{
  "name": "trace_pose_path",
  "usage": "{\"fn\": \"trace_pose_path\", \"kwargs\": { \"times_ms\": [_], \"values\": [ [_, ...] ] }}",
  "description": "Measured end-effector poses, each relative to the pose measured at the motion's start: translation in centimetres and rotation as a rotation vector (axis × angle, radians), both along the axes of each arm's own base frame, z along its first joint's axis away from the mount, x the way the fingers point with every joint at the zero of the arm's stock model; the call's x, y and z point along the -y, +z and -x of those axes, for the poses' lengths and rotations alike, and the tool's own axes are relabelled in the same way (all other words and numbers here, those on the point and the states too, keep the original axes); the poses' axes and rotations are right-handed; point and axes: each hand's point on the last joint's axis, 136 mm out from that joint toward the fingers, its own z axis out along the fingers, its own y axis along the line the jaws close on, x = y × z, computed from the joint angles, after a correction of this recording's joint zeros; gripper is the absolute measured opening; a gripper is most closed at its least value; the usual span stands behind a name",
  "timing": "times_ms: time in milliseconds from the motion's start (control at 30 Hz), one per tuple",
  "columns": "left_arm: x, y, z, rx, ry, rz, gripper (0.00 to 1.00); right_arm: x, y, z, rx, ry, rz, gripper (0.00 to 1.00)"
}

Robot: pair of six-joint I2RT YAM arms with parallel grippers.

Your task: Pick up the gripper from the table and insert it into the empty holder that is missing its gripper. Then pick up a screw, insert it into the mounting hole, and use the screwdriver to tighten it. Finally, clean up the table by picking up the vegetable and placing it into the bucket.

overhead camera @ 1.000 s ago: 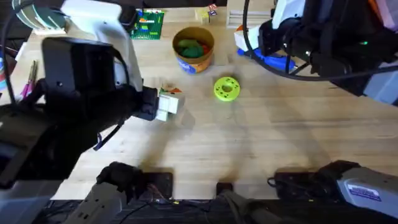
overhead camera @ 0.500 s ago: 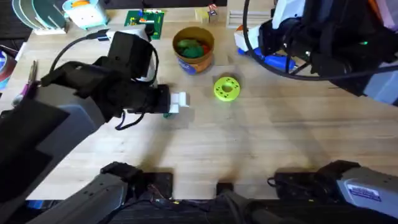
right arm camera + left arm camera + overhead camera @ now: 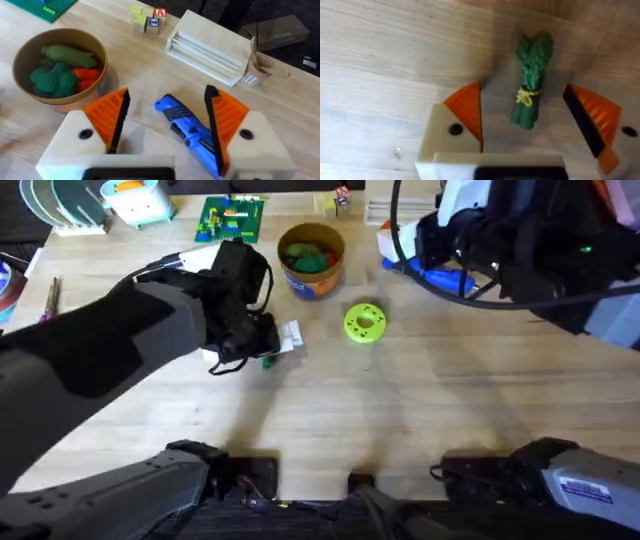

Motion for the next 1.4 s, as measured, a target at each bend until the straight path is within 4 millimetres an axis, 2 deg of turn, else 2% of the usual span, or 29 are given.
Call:
{"fn": "trace_pose_path", "kwargs": {
  "times_ms": [100, 133, 200, 333, 367, 533, 667, 767, 867, 967, 1200, 1267, 1400],
  "values": [
    [0.2, 0.1, -0.6, 0.023, 0.008, 0.008, 0.984, 0.0, 0.0, 0.0, 0.000, 0.000, 0.000, 0.888],
    [0.2, 0.1, -0.9, 0.032, 0.012, 0.011, 0.938, 0.0, 0.0, 0.0, 0.000, 0.000, 0.000, 0.895],
    [0.3, 0.2, -1.2, 0.048, 0.015, 0.015, 0.689, 0.0, 0.0, 0.0, 0.000, 0.000, 0.000, 0.905],
    [0.3, 0.4, -1.6, 0.062, 0.017, 0.013, 0.067, -0.1, -0.4, 0.2, -0.016, 0.004, 0.006, 0.905],
    [0.3, 0.4, -1.6, 0.064, 0.017, 0.011, 0.025, -0.2, -0.6, 0.4, -0.026, 0.008, 0.011, 0.906],
    [0.2, 0.4, -1.7, 0.066, 0.019, 0.008, 0.019, -1.9, -2.0, 3.2, -0.123, 0.058, 0.021, 0.980],
    [0.2, 0.6, -1.6, 0.061, 0.018, 0.007, 0.019, -3.2, -1.2, 6.4, -0.169, 0.114, -0.018, 0.982],
    [0.2, 1.4, -1.6, 0.045, 0.017, 0.002, 0.019, -3.4, -0.8, 8.6, -0.226, 0.161, -0.040, 0.984],
    [0.5, 3.5, -2.5, 0.061, -0.003, 0.001, 0.017, -3.4, 0.1, 10.3, -0.286, 0.193, -0.051, 0.983],
    [1.0, 6.7, -4.6, 0.127, -0.043, 0.008, 0.017, -3.5, 1.5, 11.1, -0.303, 0.213, -0.068, 0.984],
    [3.0, 15.3, -11.7, 0.463, -0.153, 0.035, 0.016, -4.9, 2.2, 12.2, -0.332, 0.296, -0.125, 0.984],
    [3.3, 16.5, -12.7, 0.522, -0.171, 0.035, 0.016, -5.4, 2.2, 12.6, -0.348, 0.327, -0.142, 0.984],
    [3.7, 17.0, -13.8, 0.568, -0.191, 0.037, 0.016, -5.8, 2.0, 13.2, -0.372, 0.357, -0.157, 0.984]
  ]
}}
